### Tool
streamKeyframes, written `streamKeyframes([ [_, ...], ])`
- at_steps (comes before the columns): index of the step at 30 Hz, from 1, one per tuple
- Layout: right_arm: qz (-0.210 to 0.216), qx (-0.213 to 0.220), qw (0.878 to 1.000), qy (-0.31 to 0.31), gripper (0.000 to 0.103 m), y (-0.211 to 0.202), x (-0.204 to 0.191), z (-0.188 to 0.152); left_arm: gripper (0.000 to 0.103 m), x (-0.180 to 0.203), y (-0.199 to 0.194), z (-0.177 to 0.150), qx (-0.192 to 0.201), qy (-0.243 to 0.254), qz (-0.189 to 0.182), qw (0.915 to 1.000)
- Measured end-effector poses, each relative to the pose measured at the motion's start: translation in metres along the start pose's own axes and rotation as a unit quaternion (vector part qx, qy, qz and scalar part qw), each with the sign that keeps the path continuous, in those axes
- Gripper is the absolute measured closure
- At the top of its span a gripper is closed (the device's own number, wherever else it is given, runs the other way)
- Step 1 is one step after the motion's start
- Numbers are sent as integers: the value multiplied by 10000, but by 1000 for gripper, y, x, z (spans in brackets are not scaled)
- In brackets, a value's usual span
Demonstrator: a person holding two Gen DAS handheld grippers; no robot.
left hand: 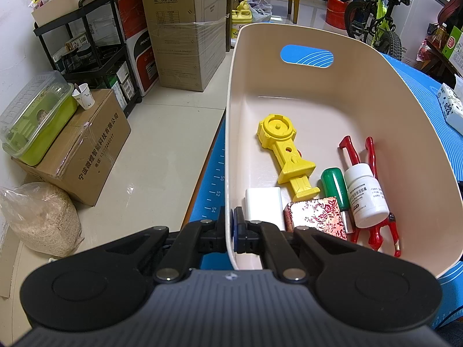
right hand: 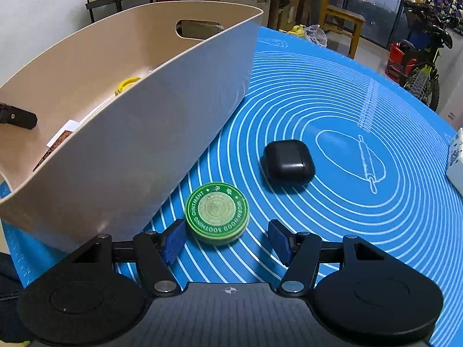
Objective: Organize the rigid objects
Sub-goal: 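Grasp the green round ointment tin with the right tool, then carry the green tin into the basket and release it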
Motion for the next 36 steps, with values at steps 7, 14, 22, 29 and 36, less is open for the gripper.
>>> streamKeyframes([
  [7, 33, 194, 9998, 33, 34, 3, 5, 0, 98, 1, 0, -1, 1, -1, -13, 10000],
  [14, 152, 328, 9992, -145, 49, 1, -1, -3, 98, 1, 0, -1, 1, -1, -11, 10000],
  [22, -150, 723, 9964, 411, 49, -21, 16, -4, 98, 1, 0, -1, -1, -4, -11, 10000],
  [29, -468, 1476, 9859, 634, 49, -71, 16, 19, 98, 1, 0, -1, 1, 0, -10, 10000],
  [36, -350, 1963, 9791, 400, 49, -101, -14, 61, 98, 1, 0, -1, 1, 0, -10, 10000],
])
Point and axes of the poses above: each gripper's, at about its wrist camera, not at the fingertips, and y roughly the way its jaws point, x to its right, z to its top, the point moved 3 cm from there along y, roughly the way its jaws point, and after that the axes turned 5 degrees about -x, right-handed, at the moved point
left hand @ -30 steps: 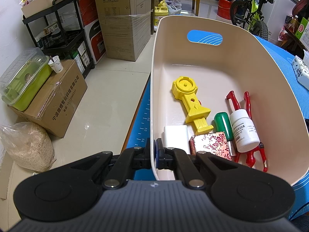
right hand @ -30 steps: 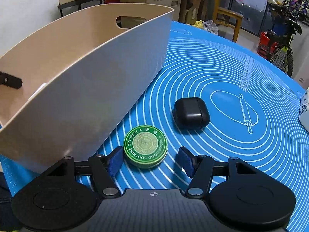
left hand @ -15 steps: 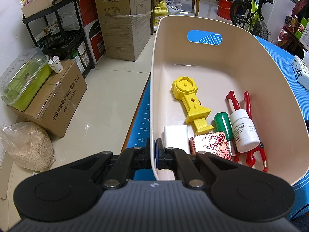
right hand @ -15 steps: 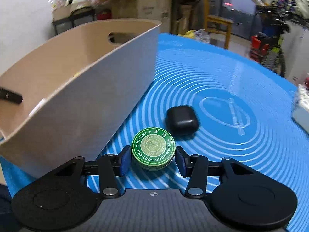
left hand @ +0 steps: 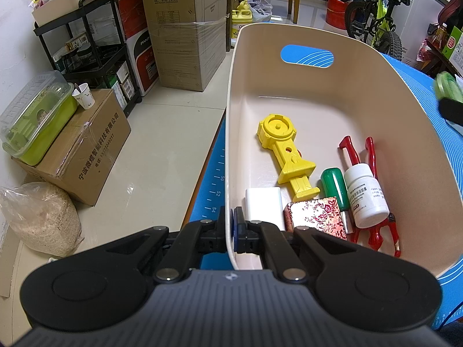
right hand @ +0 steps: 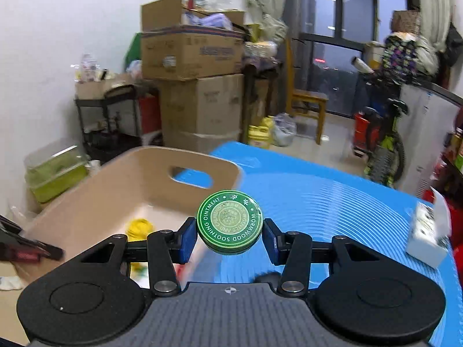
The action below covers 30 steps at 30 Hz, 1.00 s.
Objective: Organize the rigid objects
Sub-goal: 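Carry the green tin into the basket and release it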
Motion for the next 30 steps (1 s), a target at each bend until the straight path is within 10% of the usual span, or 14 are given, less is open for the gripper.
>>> streamKeyframes([
  [19, 793, -1568, 9765, -1248, 49, 62, -112, -22, 99, 1, -1, 0, 0, 2, -2, 10000],
  [30, 815, -1178, 9860, -857, 38, 37, -88, -13, 99, 1, -1, -1, -1, -4, -5, 10000],
])
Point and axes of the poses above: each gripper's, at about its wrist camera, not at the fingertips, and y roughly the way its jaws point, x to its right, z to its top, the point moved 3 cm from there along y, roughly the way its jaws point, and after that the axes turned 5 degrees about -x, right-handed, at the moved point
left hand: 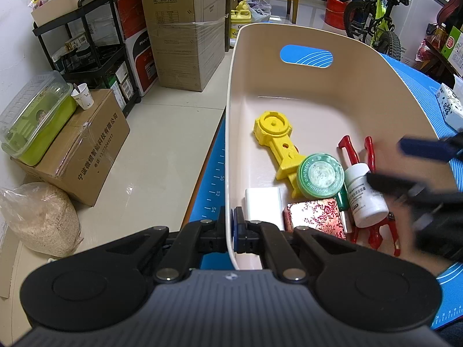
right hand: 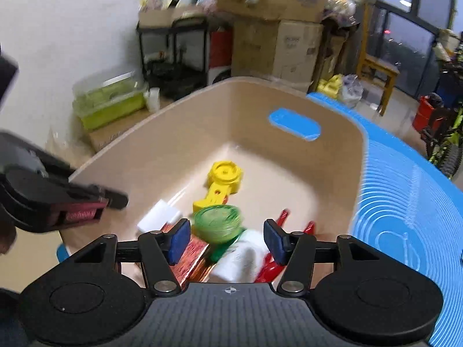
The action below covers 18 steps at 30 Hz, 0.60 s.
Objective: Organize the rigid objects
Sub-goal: 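Carry the green tin into the basket and release it, then grasp the black earbud case with the right tool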
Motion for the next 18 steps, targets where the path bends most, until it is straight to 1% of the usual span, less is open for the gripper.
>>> streamKeyframes([
  [4, -204, 438, 9979, 425, 37, -25, 32, -1, 98, 0, 0, 0, 1, 3, 2, 10000],
  [6, -391, 587, 9954, 643, 37, -34, 51, -2, 98, 0, 0, 0, 1, 4, 4, 10000],
  [8, -663, 644, 9923, 827, 37, -39, 72, -6, 98, 0, 0, 0, 0, 4, 4, 10000],
  [13, -1224, 493, 9863, 988, 36, -32, 112, -20, 98, 0, 0, 0, 0, 7, 8, 10000],
  [18, -1385, -2, 9846, 1066, 36, 2, 133, -45, 98, 0, 0, 0, 1, 6, 4, 10000],
])
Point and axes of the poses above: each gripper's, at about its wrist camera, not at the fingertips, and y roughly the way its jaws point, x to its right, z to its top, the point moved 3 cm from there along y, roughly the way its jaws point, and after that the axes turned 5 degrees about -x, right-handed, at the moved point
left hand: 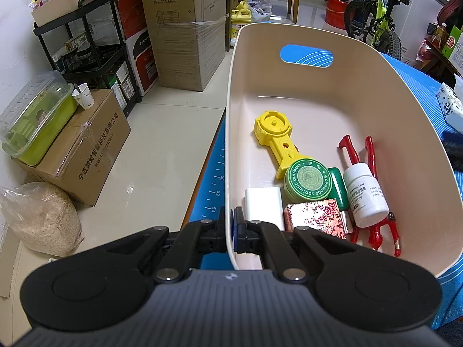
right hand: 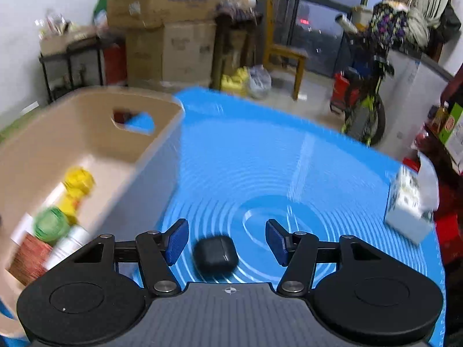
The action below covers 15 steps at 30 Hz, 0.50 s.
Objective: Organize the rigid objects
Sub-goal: 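Grasp the black earbud case with the right tool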
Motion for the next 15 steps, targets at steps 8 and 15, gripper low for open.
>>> streamKeyframes([
  [8, 19, -382, 9991, 191, 36, 47, -5, -22, 98, 0, -1, -1, -1, 9, 9, 10000],
  [15, 82, -488, 9986, 174, 51, 66, -13, -17, 98, 0, -1, -1, -2, 3, 9, 10000],
])
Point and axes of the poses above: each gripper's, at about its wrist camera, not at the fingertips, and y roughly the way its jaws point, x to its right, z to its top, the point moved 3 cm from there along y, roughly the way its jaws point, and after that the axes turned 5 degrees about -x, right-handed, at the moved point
